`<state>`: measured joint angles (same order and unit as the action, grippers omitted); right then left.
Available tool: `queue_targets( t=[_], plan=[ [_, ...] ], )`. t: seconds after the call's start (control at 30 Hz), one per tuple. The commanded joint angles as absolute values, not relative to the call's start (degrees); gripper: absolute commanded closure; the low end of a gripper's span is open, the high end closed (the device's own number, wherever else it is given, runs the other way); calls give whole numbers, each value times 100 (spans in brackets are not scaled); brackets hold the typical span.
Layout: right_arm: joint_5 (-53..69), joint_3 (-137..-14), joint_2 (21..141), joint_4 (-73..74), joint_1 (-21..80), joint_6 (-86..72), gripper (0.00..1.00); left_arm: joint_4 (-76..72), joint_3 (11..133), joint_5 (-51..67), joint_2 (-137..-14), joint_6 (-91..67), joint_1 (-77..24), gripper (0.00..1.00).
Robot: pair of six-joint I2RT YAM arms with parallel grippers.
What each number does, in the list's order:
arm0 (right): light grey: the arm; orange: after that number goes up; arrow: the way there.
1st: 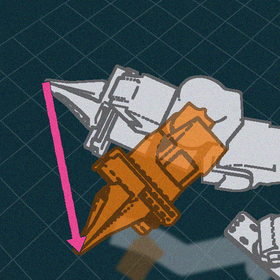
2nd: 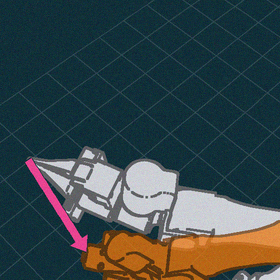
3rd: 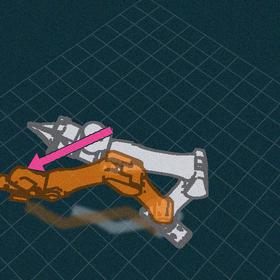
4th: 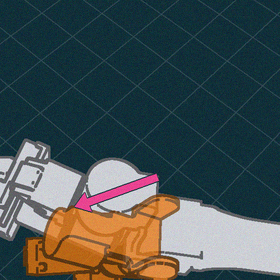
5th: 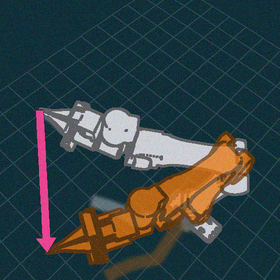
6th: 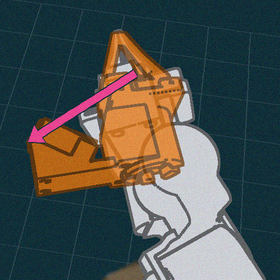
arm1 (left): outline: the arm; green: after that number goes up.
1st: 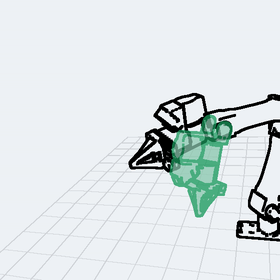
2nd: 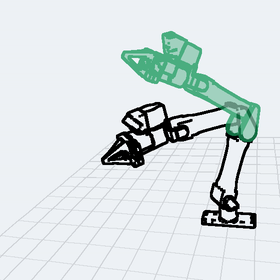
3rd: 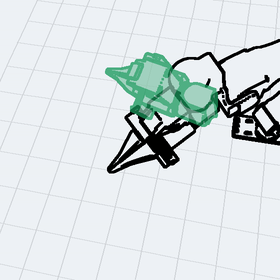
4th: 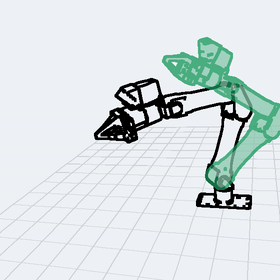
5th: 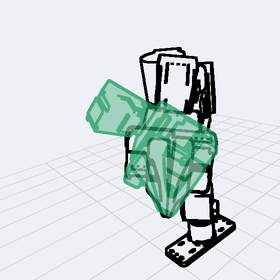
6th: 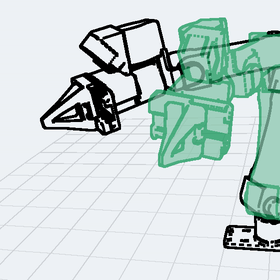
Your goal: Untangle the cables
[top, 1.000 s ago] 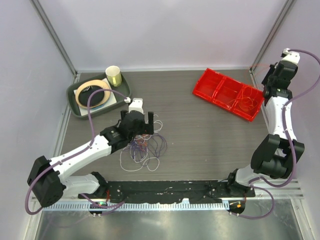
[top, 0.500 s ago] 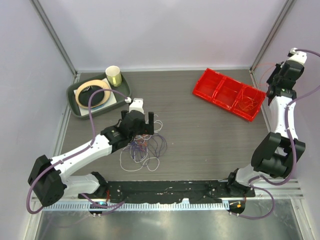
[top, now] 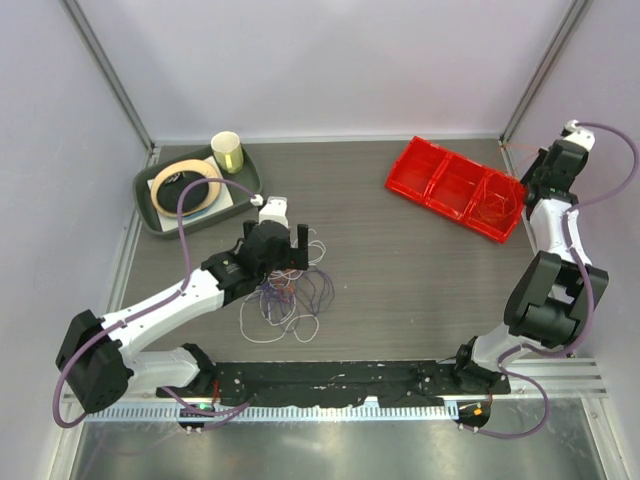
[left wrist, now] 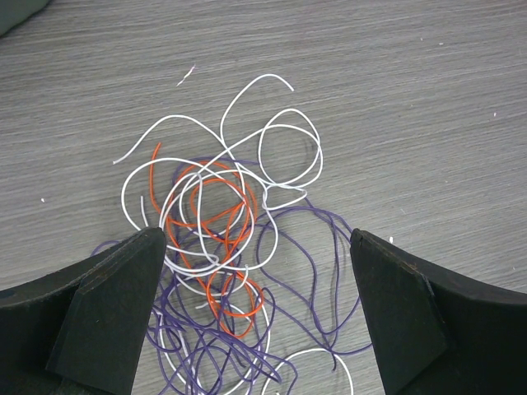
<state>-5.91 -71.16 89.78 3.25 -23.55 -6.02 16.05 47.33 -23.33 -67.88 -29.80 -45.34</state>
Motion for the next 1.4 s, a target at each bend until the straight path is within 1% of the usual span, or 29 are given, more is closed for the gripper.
queue_targets(
  t=[0.0, 0.1, 0.2, 0.43, 0.67, 0.8, 1.03, 1.23, 1.33, 1.37],
  plan=[
    [-879, -6742, 8816, -130, -2364, -975, 99, 1354, 4834, -2329, -6689, -3015, -4509, 0],
    [-870, -6469, 8745, -150, -2373, -1133, 99, 1327, 4834, -2320, -6653, -3006, -4500, 0],
    [-756, -6495, 8894, -35, -2364, -1195, 99, 1327, 4834, -2303, -6662, -3006, -4500, 0],
    [-555, -7215, 9772, 781, -2356, -1309, 99, 1327, 4825, -2311, -6645, -3006, -4500, 0],
    [-79, -7708, 10669, 738, -2101, -1494, 99, 1362, 4869, -2294, -6680, -2988, -4500, 0],
    [-123, -7910, 11117, 853, -2004, -1512, 99, 1380, 4860, -2303, -6671, -2997, -4500, 0],
    [-334, -8059, 11513, 932, -1978, -1538, 99, 1380, 4852, -2312, -6715, -3006, -4500, 0],
    [-641, -8139, 11672, 1002, -1978, -1564, 94, 1397, 4869, -2320, -6785, -2997, -4500, 0],
    [-659, -8156, 11690, 1072, -1978, -1521, 87, 1380, 4895, -2347, -6776, -2988, -4500, 0],
    [-677, -8182, 11637, 1133, -1978, -1529, 83, 1389, 4904, -2329, -6776, -2988, -4500, 0]
  ],
)
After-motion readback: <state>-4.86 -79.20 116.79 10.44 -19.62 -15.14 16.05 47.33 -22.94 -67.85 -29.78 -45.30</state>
